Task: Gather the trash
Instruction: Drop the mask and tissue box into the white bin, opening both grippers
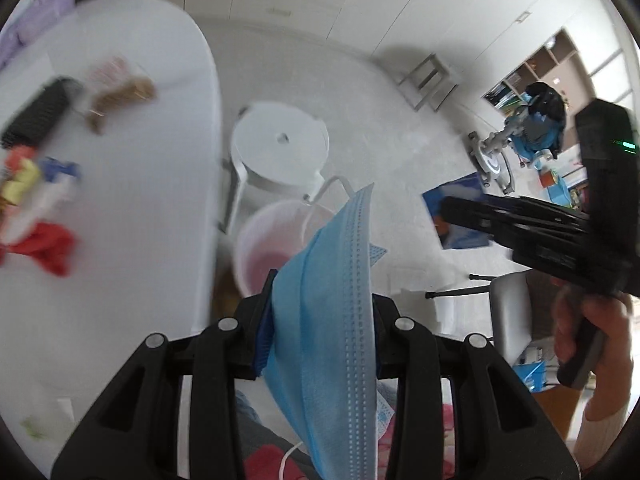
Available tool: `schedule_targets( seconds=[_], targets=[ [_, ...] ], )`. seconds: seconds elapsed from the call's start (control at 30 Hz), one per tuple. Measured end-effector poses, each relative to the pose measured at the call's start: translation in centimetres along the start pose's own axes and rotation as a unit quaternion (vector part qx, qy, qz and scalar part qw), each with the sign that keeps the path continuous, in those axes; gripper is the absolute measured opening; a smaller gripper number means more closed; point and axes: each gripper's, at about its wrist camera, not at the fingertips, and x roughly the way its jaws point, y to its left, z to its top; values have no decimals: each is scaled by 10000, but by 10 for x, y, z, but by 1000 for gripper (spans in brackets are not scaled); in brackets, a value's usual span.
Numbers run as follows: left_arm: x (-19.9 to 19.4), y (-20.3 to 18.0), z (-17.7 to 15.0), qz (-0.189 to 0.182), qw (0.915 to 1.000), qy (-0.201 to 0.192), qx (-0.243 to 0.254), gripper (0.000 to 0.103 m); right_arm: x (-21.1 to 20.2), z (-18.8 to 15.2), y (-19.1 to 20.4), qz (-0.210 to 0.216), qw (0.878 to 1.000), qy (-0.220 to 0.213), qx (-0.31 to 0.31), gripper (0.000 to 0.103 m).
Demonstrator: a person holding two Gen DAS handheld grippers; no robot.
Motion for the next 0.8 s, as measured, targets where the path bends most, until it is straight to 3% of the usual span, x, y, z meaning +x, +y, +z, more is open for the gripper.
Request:
schedule_targets(
  seconds=[0.2, 0.27, 0.33, 0.47, 0.57, 0.8],
  targets=[
    [65, -34, 17, -4, 9984, 325, -466, 35, 8, 13, -49, 254, 9977, 305, -552, 37],
    [78, -41, 20, 93, 9974, 402, -583, 42, 10, 18, -59, 331, 9967, 363, -652, 37],
    [88, -48, 23, 253, 9962, 479, -679, 55, 15, 26, -68, 404, 9954, 434, -756, 38],
    [87, -53, 28, 385, 9953, 459, -758, 61, 22, 35, -77, 499, 9938, 500, -858, 38],
    [87, -62, 37, 513, 9943, 403, -843, 77, 22, 36, -84, 641, 9926, 526, -884, 38],
    [72, -78, 50, 896, 9932, 102, -740, 81, 29, 40, -97, 872, 9906, 567, -891, 39]
  ],
)
